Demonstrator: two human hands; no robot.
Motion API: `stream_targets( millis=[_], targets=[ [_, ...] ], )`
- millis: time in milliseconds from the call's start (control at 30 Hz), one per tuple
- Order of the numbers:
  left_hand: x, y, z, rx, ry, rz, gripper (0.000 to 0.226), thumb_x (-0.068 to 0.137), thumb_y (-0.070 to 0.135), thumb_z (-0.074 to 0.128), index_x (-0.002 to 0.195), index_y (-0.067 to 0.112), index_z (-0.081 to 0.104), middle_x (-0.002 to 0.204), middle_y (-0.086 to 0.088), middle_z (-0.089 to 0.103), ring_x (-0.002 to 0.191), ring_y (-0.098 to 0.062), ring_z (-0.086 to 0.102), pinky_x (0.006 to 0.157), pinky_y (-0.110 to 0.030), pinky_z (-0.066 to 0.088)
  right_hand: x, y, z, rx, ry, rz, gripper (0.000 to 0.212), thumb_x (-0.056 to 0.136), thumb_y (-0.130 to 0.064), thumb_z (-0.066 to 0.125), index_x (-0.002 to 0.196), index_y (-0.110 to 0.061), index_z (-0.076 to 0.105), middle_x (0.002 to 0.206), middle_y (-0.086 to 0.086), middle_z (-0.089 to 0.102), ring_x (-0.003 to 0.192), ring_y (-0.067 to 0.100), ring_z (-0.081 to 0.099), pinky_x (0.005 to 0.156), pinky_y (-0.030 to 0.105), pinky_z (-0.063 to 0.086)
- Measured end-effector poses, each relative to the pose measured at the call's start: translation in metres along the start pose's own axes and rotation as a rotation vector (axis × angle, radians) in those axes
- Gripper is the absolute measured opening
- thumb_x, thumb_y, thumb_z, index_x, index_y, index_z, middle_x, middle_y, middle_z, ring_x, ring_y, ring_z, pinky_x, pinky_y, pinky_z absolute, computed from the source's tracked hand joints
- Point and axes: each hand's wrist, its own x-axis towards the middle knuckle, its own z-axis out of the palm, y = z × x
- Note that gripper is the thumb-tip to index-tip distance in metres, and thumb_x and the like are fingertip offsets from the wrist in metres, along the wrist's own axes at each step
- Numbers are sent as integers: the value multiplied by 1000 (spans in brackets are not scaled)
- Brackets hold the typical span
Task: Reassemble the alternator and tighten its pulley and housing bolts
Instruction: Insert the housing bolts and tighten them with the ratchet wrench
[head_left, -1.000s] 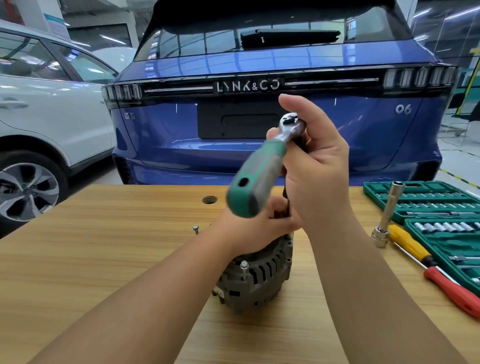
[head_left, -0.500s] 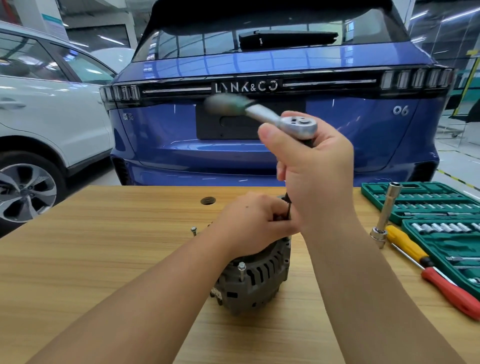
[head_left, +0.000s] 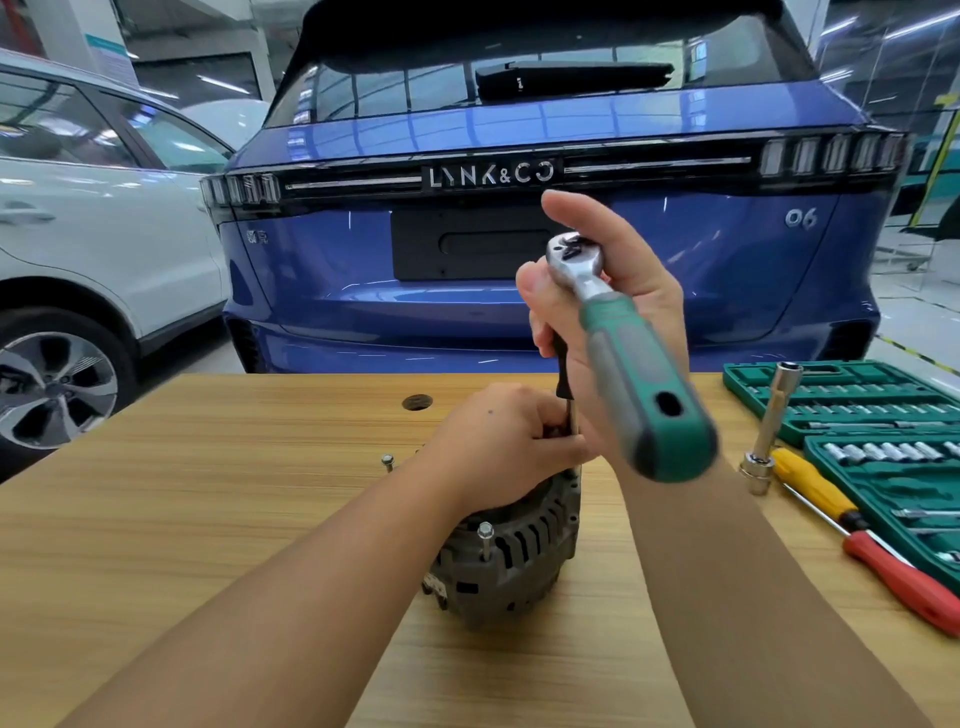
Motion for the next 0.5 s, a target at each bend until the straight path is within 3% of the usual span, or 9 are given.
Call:
stream_targets(
  millis=[100, 133, 200, 267, 300, 333, 400, 433, 500],
  targets=[
    [-1, 4, -2, -22, -34, -1, 17, 80, 55, 72, 72, 65, 61, 74, 13, 67, 68, -8, 61, 82, -51, 59, 2, -1, -6, 119, -32, 101, 53, 94, 11, 50, 119, -31, 70, 74, 14, 53, 57, 20, 46, 52, 24, 45],
    [0, 4, 0, -54, -39, -14, 14, 67, 69, 65, 77, 60, 64, 84, 8, 71, 77, -13, 66, 86, -55, 59, 2, -3, -9, 200, -51, 153, 54, 95, 10, 41, 121, -27, 69, 77, 12, 59, 59, 21, 51, 55, 25, 47],
    [5, 5, 3, -95, -68, -37, 50, 58, 81, 52, 84, 42, 71, 98, -6, 75, 93, -26, 69, 93, -60, 55, 1, -6, -11, 349, -115, 230, 49, 95, -4, 30, 125, -20, 66, 85, 10, 64, 67, 19, 59, 62, 25, 52],
    [9, 2, 6, -102, -80, -49, 70, 70, 76, 55, 99, 16, 75, 102, -15, 75, 97, -36, 70, 93, -61, 54, 0, -10, -10, 292, -141, 253, 41, 94, -24, 37, 126, -20, 63, 92, 13, 59, 72, 17, 60, 67, 25, 51],
    [10, 0, 7, -107, -65, -55, 63, 78, 68, 59, 100, 11, 75, 99, -15, 76, 94, -36, 71, 90, -60, 55, 0, -11, -8, 212, -110, 255, 38, 94, -31, 44, 126, -22, 62, 94, 13, 59, 73, 16, 59, 68, 24, 51],
    [11, -4, 7, -110, -36, -54, 52, 84, 61, 62, 95, 12, 75, 91, -7, 77, 88, -30, 72, 84, -53, 58, 0, -11, -6, 154, -56, 255, 38, 92, -34, 51, 126, -22, 61, 93, 10, 60, 73, 15, 58, 69, 25, 50],
    [11, -7, 4, -37, -1, -63, 44, 84, 68, 54, 85, 29, 73, 71, 14, 69, 65, -3, 63, 62, -32, 53, -1, -11, -2, 96, 69, 228, 43, 88, -32, 64, 128, -17, 56, 83, 1, 63, 70, 13, 55, 68, 27, 50],
    [10, -6, 3, 17, -17, -66, 49, 84, 75, 48, 86, 33, 73, 69, 16, 67, 62, -2, 60, 58, -27, 47, 0, -12, -1, 48, 139, 205, 44, 87, -31, 69, 127, -15, 56, 77, -2, 61, 66, 12, 53, 65, 26, 49],
    [10, -4, 0, 57, -51, -47, 49, 92, 75, 43, 95, 37, 74, 82, 13, 71, 77, -1, 61, 65, -33, 53, 1, -14, -2, -52, 272, 171, 33, 85, -26, 76, 112, -13, 61, 66, -4, 55, 57, 10, 47, 55, 22, 44]
  ],
)
